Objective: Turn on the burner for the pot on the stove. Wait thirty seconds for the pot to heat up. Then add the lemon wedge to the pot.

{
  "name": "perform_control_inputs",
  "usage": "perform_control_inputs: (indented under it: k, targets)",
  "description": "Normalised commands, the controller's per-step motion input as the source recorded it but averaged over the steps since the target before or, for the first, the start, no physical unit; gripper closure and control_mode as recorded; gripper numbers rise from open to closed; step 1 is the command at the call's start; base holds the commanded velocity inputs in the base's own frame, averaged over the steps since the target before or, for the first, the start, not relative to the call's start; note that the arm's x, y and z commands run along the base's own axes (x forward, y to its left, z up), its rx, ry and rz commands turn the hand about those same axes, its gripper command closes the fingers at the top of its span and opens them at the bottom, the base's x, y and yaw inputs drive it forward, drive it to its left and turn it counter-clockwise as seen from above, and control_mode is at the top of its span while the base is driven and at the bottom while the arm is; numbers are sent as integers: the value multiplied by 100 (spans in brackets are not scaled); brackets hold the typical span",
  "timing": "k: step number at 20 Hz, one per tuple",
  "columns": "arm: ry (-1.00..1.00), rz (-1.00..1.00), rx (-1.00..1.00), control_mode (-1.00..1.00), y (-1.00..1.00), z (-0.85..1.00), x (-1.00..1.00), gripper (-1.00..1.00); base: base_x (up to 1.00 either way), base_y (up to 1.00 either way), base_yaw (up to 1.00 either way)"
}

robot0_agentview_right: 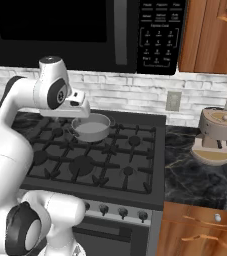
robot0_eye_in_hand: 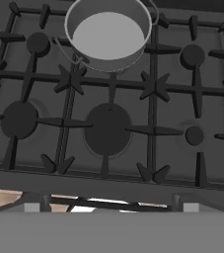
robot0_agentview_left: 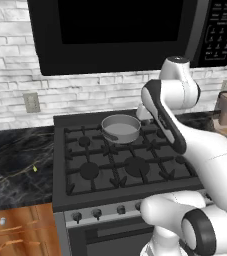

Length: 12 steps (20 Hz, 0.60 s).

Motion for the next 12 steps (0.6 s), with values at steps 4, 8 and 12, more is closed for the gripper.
perform_control_inputs:
  k: [4, 8, 12]
  targets:
    - [0, 0, 0, -100, 0, 0, -27, -100, 0, 0, 0]
    - [0, 0, 0, -100, -19, 0, -51, -100, 0, 0, 0]
    - [0, 0, 0, -100, -6, -9, -36, -100, 0, 0, 0]
